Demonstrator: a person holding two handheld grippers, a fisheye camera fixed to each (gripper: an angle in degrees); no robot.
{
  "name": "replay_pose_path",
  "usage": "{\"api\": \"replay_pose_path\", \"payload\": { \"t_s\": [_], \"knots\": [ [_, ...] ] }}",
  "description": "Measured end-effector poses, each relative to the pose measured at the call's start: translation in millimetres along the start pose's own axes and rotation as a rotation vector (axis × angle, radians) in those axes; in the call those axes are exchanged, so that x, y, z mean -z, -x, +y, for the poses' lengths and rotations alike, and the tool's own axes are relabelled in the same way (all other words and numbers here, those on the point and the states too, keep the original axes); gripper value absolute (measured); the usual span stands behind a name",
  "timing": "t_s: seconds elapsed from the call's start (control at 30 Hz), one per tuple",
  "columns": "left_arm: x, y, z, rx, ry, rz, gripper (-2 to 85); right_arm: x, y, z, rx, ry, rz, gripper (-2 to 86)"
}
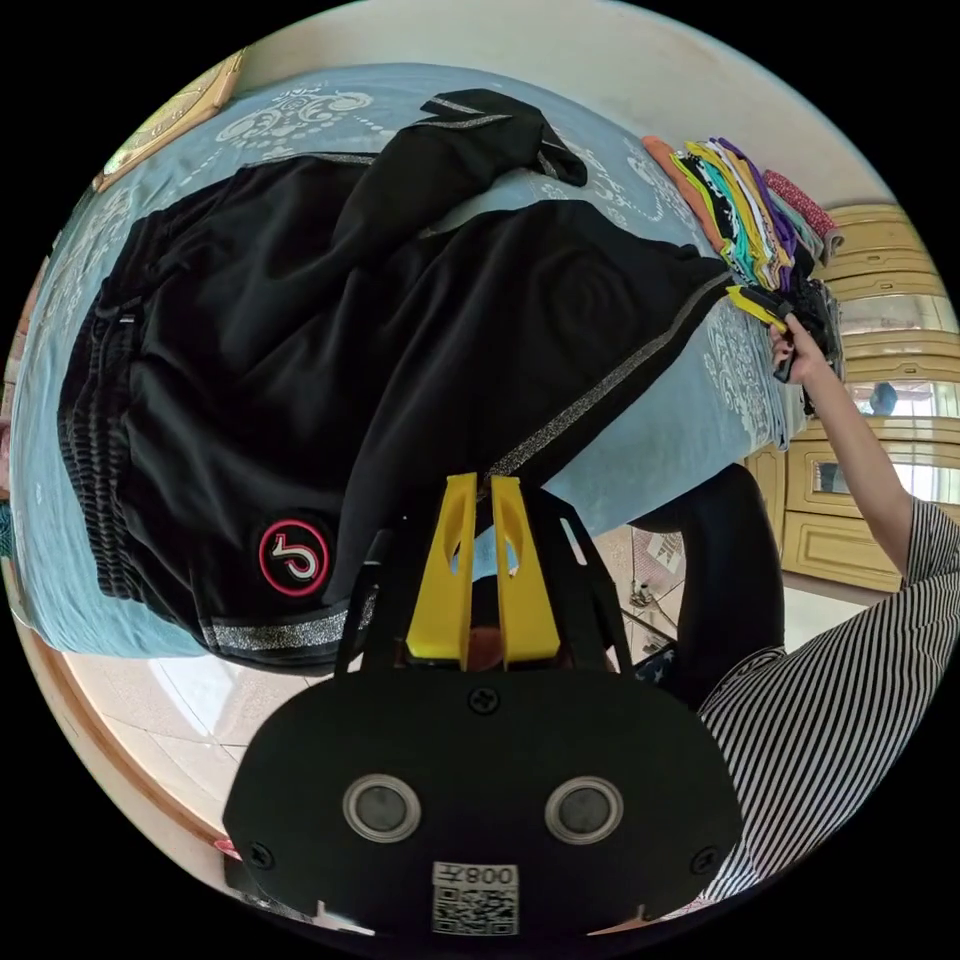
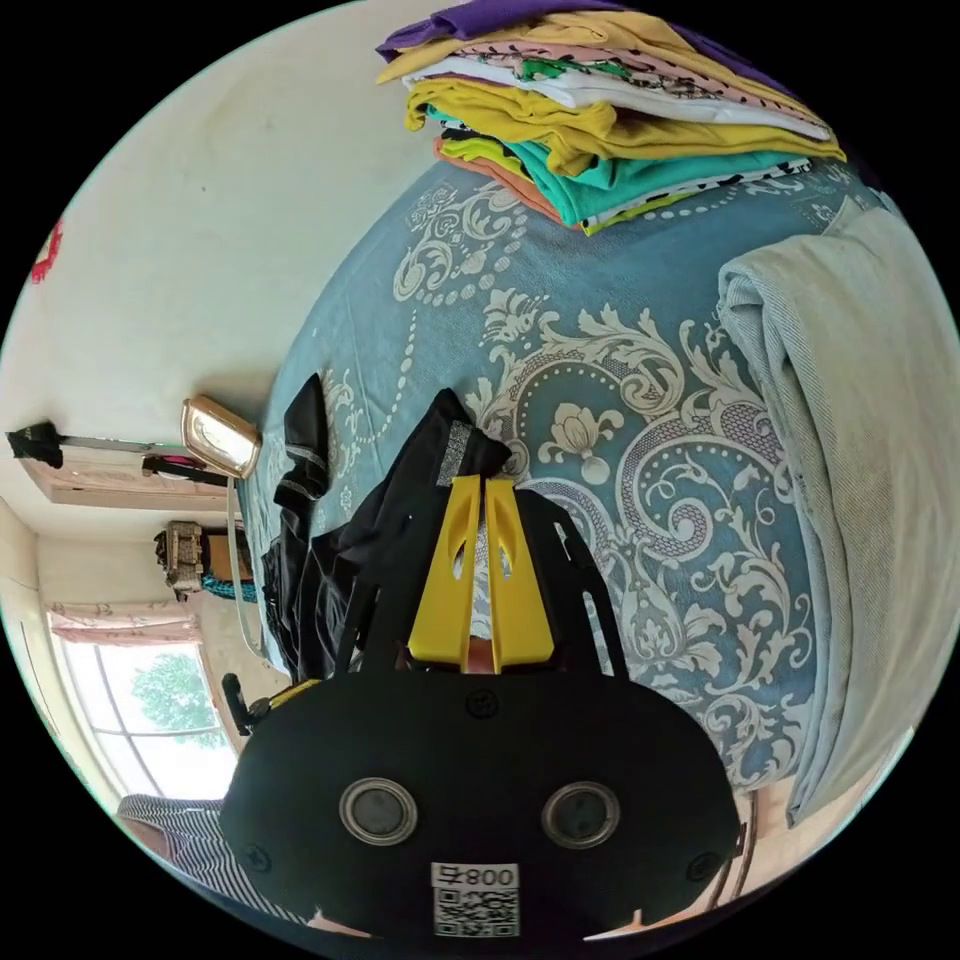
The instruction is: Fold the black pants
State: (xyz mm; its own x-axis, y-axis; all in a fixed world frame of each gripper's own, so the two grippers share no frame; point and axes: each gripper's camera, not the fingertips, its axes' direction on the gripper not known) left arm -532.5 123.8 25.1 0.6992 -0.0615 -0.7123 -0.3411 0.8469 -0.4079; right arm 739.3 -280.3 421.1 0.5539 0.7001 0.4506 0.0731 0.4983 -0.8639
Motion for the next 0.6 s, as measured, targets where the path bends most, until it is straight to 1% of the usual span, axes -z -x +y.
{"api": "replay_pose_path", "payload": {
  "t_s": [0.13,0.27,0.33,0.4,0.43,0.5,0.6],
  "knots": [
    [23.6,-4.3,14.3,-0.046,-0.024,0.035,1.4,55.0,3.9,26.0,0.082,-0.032,0.004,-0.1],
    [47.7,-11.1,43.8,-0.091,-0.035,0.082,0.7,102.6,-19.2,71.6,0.056,-0.071,-0.013,-0.2],
    [45.4,-12.6,53.1,-0.104,-0.008,0.086,0.6,106.3,-34.9,89.9,0.027,-0.048,0.012,-0.2],
    [36.3,-9.8,60.7,-0.091,0.056,0.038,0.8,96.4,-54.1,105.6,-0.015,0.000,0.094,-0.1],
    [36.5,-8.1,63.0,-0.078,0.057,0.036,0.8,87.2,-69.3,114.7,-0.067,0.039,0.136,-0.1],
    [48.8,-0.4,76.3,-0.032,0.024,0.087,1.7,81.4,-90.7,128.2,-0.149,0.036,0.070,-0.1],
    [75.8,14.0,100.8,0.036,-0.034,0.101,3.7,73.8,-107.4,144.3,-0.223,0.039,-0.001,0.0]
  ]
}}
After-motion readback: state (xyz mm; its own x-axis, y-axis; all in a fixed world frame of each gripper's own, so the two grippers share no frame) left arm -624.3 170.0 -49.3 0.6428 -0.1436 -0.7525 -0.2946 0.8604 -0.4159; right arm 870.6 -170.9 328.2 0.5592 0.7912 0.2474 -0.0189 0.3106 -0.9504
